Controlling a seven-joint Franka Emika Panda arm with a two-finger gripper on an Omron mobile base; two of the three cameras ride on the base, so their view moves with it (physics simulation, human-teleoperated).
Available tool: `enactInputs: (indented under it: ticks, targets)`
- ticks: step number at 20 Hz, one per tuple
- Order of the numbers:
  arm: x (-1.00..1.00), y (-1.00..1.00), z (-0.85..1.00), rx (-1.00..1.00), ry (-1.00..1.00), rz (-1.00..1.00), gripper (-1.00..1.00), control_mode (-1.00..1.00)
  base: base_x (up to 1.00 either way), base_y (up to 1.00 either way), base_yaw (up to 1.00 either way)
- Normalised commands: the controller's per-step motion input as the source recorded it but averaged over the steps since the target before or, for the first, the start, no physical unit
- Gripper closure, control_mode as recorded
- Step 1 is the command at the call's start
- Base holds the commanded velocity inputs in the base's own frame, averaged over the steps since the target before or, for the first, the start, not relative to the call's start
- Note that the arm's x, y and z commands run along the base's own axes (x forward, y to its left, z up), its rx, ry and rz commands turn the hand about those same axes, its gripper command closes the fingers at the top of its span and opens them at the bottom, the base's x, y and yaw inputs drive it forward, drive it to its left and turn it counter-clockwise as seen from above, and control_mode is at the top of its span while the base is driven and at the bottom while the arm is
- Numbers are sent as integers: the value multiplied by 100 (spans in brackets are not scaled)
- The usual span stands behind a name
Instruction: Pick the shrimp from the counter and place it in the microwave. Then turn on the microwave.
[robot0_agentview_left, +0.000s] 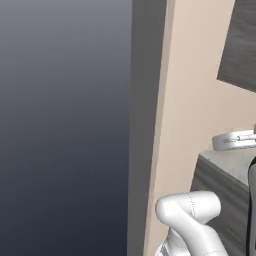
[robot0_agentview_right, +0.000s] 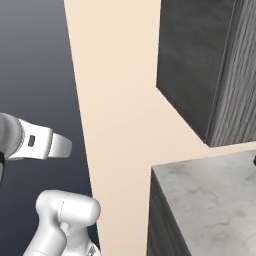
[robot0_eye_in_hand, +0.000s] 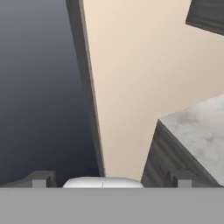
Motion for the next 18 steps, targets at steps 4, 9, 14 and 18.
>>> enactInputs:
  ticks: [4, 9, 14, 18]
  targets:
    - [0, 0, 0, 0, 0, 0, -100, 100, -24, 19, -56]
    - [0, 0, 0, 0, 0, 0, -100, 100, -22, 19, -55]
    - [0, 0, 0, 0, 0, 0, -100, 100, -20, 18, -54]
    - [0, 0, 0, 0, 0, 0, -100, 100, -19, 14, -54]
